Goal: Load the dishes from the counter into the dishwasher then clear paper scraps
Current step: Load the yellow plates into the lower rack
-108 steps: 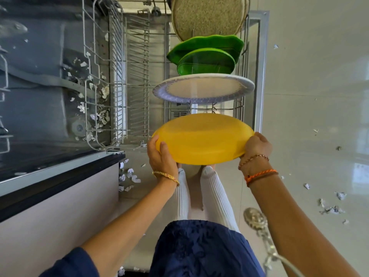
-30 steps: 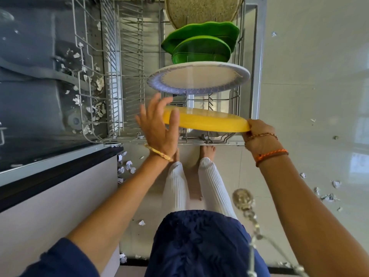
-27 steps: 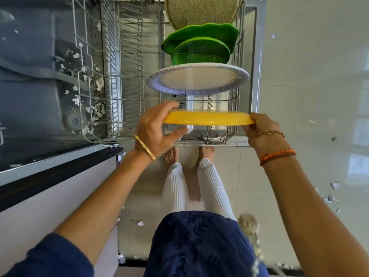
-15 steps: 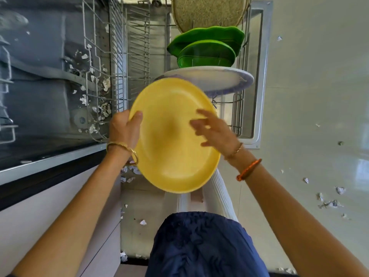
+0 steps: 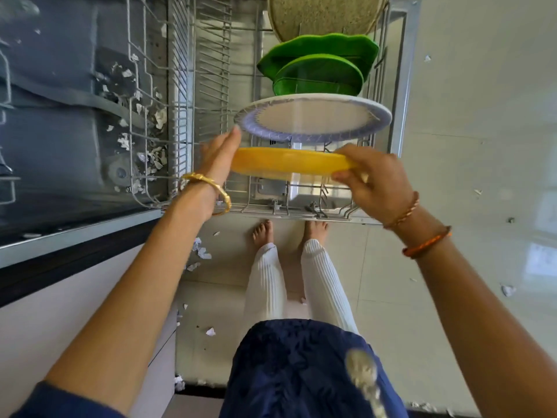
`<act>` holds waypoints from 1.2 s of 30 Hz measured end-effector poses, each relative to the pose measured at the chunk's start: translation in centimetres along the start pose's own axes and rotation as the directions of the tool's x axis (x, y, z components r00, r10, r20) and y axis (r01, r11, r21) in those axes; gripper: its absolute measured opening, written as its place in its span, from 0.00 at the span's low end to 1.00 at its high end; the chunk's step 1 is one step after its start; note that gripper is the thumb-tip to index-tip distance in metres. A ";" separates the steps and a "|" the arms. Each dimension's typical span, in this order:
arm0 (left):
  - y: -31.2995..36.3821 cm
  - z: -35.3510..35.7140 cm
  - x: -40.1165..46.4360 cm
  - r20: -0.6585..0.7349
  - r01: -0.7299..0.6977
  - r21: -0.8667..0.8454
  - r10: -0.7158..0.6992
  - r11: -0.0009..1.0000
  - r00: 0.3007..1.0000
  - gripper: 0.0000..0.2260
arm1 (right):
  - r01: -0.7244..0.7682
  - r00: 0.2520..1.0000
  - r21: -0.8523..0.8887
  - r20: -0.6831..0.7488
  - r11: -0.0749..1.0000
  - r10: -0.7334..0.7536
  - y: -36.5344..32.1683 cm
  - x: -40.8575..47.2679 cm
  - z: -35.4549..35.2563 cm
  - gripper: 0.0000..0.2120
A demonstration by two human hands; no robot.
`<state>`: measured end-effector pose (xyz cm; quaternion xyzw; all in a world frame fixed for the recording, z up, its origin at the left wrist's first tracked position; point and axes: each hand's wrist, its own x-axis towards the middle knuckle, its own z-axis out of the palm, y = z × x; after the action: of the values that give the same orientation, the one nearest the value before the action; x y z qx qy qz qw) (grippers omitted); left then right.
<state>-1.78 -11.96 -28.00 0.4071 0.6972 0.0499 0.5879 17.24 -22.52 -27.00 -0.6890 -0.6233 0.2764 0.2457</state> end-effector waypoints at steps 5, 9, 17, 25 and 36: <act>0.1 2.4 1.8 0.021 0.018 -0.141 -0.015 0.990 1.000 0.13 | -0.107 0.990 -0.118 0.082 0.987 0.117 1.7 2.5 -1.1 0.15; -0.7 2.7 4.5 -0.103 -0.071 -0.064 0.064 0.995 0.993 0.16 | -0.136 0.975 -0.057 0.169 0.989 0.144 3.2 3.7 1.5 0.14; -0.5 4.8 6.1 -0.349 -0.118 0.047 0.127 0.992 0.929 0.25 | -0.198 0.980 -0.140 -0.007 0.970 0.199 6.1 4.1 3.2 0.19; -2.2 5.7 5.0 -0.544 -0.271 -0.061 0.196 0.960 0.816 0.23 | -0.121 0.986 -0.189 -0.136 0.975 0.096 6.8 0.0 4.6 0.31; -3.5 5.6 3.2 -0.532 -0.305 0.108 0.314 0.946 0.786 0.19 | -0.177 0.952 -0.089 -0.268 0.980 0.148 5.2 -1.1 5.5 0.35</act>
<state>1.36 -14.54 -34.14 0.4893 0.7591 0.2530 0.3469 17.19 -24.17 -34.48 -0.7809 -0.5413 0.1675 0.2627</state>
